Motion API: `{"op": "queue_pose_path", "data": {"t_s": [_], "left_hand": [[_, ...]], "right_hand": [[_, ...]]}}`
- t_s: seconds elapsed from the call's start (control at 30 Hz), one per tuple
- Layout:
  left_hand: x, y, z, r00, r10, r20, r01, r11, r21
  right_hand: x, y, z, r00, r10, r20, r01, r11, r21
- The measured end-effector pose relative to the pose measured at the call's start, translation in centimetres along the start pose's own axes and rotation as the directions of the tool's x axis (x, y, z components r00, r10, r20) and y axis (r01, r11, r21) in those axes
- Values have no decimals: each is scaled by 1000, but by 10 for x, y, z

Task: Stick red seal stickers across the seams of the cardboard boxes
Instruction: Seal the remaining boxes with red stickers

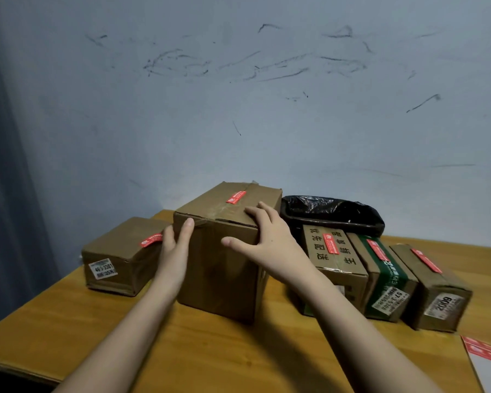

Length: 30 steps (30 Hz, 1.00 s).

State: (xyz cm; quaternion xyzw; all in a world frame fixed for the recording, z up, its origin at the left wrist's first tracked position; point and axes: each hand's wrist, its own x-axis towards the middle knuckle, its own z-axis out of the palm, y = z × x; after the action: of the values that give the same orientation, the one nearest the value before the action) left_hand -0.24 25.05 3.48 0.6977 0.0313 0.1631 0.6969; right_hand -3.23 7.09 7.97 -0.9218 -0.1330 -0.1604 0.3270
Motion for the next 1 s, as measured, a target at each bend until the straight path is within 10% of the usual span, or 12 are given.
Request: {"op": "queue_pose_path", "data": {"t_s": [0.7, 0.87, 1.0], "left_hand": [[-1, -19, -7, 986, 166, 1, -165, 981, 102], [22, -25, -52, 910, 369, -190, -219, 816, 535], [38, -33, -87, 879, 394, -267, -59, 647, 760]], "right_hand": [[5, 33, -16, 985, -111, -134, 103, 992, -68], [-9, 1, -5, 795, -387, -467, 376, 919, -121], [-21, -27, 27, 707, -596, -380, 563, 800, -208]]}}
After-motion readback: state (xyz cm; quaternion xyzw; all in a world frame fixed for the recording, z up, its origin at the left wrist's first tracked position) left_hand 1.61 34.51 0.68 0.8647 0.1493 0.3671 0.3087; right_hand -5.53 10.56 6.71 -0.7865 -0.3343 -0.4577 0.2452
